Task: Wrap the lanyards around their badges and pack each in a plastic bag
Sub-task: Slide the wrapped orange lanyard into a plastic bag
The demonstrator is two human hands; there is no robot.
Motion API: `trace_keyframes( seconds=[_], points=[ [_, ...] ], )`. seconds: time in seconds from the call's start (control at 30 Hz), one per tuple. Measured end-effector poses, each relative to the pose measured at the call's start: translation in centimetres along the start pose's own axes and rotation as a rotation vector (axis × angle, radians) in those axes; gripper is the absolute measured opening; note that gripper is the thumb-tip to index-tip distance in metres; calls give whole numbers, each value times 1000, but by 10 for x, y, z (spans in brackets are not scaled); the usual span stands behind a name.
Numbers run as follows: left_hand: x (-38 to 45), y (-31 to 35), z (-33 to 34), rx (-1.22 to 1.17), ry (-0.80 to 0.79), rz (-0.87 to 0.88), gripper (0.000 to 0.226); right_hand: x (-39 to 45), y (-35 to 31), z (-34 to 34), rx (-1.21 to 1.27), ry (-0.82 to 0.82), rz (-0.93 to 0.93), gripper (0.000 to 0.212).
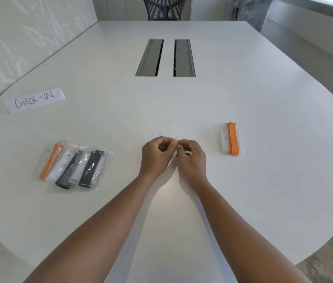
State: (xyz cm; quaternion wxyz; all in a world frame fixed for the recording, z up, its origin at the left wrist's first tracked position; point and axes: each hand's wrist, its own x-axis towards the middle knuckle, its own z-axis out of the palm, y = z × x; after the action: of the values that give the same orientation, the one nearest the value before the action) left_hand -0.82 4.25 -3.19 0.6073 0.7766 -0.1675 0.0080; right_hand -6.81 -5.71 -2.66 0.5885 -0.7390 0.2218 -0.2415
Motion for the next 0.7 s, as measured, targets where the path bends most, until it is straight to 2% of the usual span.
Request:
trace_keyframes(
  seconds=[0.2, 0.37, 0.6, 0.7],
  points=[
    [0, -5, 0, 36, -80, -9, 11, -4, -1, -1, 174, -2, 114, 16],
    [2, -10, 3, 128, -105, 7, 11, -5, -3, -5, 172, -46, 58, 8],
    [-1, -6, 1, 94, -119, 48, 9, 4, 4, -3, 220, 18, 173, 12],
    [-2, -3, 0, 47, -73, 42, 8, 10, 5, 0, 191, 116, 156, 12]
  ],
)
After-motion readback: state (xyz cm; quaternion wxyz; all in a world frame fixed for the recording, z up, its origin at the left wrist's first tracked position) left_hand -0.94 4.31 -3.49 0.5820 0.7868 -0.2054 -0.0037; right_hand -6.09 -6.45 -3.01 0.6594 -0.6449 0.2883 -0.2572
